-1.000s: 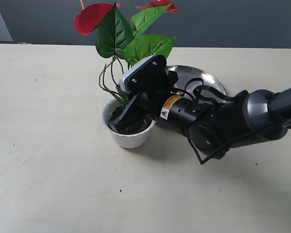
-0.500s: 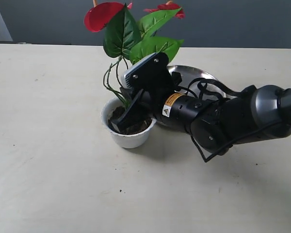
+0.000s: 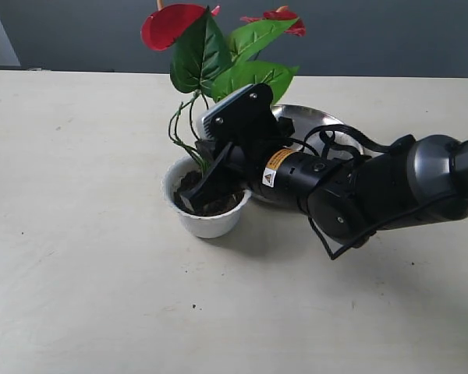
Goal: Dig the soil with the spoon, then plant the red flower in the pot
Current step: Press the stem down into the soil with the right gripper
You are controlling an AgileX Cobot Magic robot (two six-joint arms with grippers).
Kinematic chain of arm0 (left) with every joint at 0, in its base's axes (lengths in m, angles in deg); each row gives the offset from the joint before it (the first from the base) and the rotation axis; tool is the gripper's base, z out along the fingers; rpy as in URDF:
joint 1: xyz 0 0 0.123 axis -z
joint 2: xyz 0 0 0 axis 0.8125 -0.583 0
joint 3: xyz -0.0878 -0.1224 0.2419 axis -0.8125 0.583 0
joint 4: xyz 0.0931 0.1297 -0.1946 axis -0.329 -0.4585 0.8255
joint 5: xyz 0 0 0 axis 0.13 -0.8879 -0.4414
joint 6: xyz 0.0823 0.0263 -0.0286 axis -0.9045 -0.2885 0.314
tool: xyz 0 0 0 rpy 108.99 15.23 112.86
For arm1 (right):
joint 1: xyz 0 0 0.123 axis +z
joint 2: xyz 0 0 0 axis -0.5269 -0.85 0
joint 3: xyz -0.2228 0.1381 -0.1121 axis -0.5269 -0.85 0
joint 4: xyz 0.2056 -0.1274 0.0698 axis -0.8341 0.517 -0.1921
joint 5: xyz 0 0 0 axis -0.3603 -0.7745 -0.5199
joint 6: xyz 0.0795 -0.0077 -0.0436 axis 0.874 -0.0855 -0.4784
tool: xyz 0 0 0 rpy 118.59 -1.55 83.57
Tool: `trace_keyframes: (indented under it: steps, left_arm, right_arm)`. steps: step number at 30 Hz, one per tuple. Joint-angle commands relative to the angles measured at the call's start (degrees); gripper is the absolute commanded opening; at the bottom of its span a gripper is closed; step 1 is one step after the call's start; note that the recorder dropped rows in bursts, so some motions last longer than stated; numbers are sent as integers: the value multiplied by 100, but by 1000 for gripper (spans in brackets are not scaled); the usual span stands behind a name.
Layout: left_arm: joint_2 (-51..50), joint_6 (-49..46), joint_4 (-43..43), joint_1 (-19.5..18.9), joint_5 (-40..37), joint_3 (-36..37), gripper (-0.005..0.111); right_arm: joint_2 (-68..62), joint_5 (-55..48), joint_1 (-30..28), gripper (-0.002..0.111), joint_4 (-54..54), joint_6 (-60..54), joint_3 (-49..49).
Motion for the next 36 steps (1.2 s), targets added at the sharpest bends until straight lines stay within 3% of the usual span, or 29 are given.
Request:
trace_keyframes:
  steps: [1, 3, 9, 36]
  left_arm:
    - [13, 20, 36, 38, 41, -13, 0]
    - [13, 20, 36, 38, 41, -13, 0]
    - [13, 20, 36, 38, 41, -13, 0]
    - [13, 20, 36, 38, 41, -13, 0]
  right_arm:
    - [-173, -1290, 41, -1, 196, 91, -164]
    - [-173, -1329, 41, 4, 196, 91, -164]
    - [-173, -1462, 41, 32, 196, 118, -164]
    - [406, -2659, 41, 32, 209, 277, -164]
